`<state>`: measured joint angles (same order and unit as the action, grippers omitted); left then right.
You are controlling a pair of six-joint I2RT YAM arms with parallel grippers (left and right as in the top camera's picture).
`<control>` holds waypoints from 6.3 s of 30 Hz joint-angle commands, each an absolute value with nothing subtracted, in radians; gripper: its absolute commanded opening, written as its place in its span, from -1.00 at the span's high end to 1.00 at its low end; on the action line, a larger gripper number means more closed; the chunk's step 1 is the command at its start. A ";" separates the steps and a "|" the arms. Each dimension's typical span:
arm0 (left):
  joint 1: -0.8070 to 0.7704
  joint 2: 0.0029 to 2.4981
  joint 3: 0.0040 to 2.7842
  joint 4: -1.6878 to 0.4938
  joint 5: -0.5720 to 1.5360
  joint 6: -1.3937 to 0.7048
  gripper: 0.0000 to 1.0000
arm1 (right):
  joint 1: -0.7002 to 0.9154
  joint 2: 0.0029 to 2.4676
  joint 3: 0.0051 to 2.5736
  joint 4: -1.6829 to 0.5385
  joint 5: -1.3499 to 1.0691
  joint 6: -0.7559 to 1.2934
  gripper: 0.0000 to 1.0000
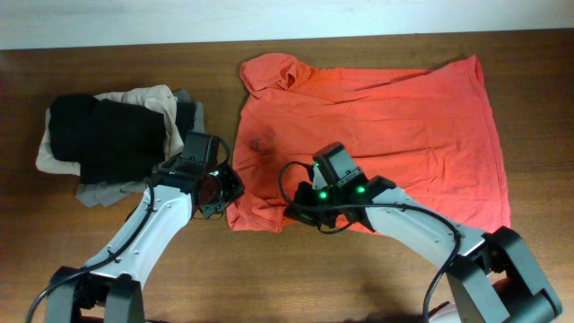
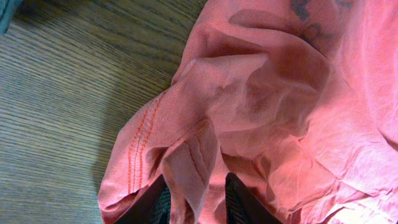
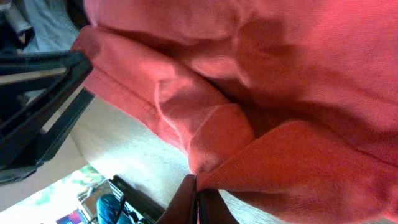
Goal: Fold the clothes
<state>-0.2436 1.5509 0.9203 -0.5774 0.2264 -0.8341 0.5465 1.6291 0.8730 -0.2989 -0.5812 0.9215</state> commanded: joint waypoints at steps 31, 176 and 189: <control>-0.239 1.559 0.931 -0.576 0.175 -0.780 0.42 | 0.378 1.626 0.870 -0.243 -0.568 0.698 0.39; -0.303 1.389 0.944 -0.535 0.159 0.092 0.39 | 0.462 1.582 0.870 -0.200 -0.782 1.692 0.92; -0.303 1.389 0.944 -0.533 0.159 0.092 0.39 | 0.350 1.587 0.869 -0.027 -0.843 1.901 0.92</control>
